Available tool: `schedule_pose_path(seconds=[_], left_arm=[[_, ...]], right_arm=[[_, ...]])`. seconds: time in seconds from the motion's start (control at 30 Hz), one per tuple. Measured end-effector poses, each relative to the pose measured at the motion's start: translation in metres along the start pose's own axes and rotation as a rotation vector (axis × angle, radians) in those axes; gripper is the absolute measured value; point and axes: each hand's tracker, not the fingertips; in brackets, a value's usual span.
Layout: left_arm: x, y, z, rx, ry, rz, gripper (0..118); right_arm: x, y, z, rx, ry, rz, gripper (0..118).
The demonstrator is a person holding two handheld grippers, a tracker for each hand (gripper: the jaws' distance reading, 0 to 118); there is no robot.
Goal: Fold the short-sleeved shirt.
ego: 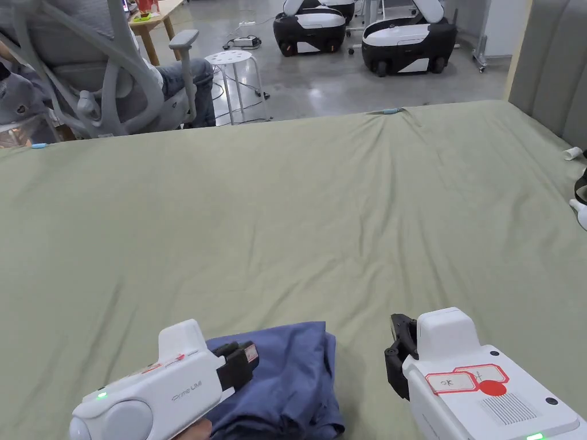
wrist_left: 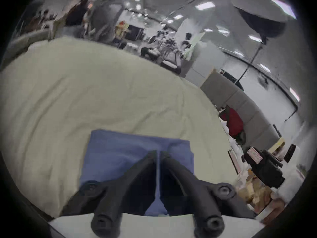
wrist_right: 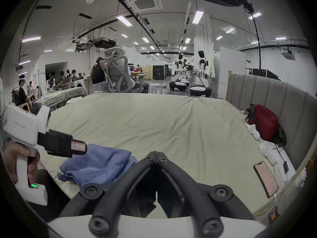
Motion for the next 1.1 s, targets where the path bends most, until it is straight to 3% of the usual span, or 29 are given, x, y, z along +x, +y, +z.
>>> schedule_pose_path(seconds=[0.23,0.5,0.67,0.87,0.97,1.07,1.1], left_arm=[[0.025,-0.043,-0.022,-0.151,-0.198,0.050,0],[0.054,-0.071,-0.064,-0.234,-0.158,-0.057,0],[0.052,-0.055,-0.035,-0.165,-0.162,-0.085,0],[0.005,-0.018,0.025,-0.002,-0.049,-0.089,0],[-0.033,-0.009,0.044,0.028,0.021,-0.029,0],[-0.071,-0.005,0.057,0.055,0.071,0.058,20],[-0.081,-0.005,0.058,0.059,0.073,0.086,20]], right_arm=[[-0.001,-0.001,-0.007,-0.031,0.005,-0.003,0],[-0.001,-0.004,-0.007,-0.065,0.003,0.001,0],[-0.010,-0.006,-0.012,-0.094,0.036,-0.003,0],[-0.045,-0.012,-0.053,-0.159,0.161,-0.034,0],[-0.059,-0.020,-0.075,-0.201,0.200,-0.064,0],[-0.065,-0.031,-0.094,-0.257,0.244,-0.119,0],[-0.064,-0.036,-0.099,-0.274,0.246,-0.135,0]])
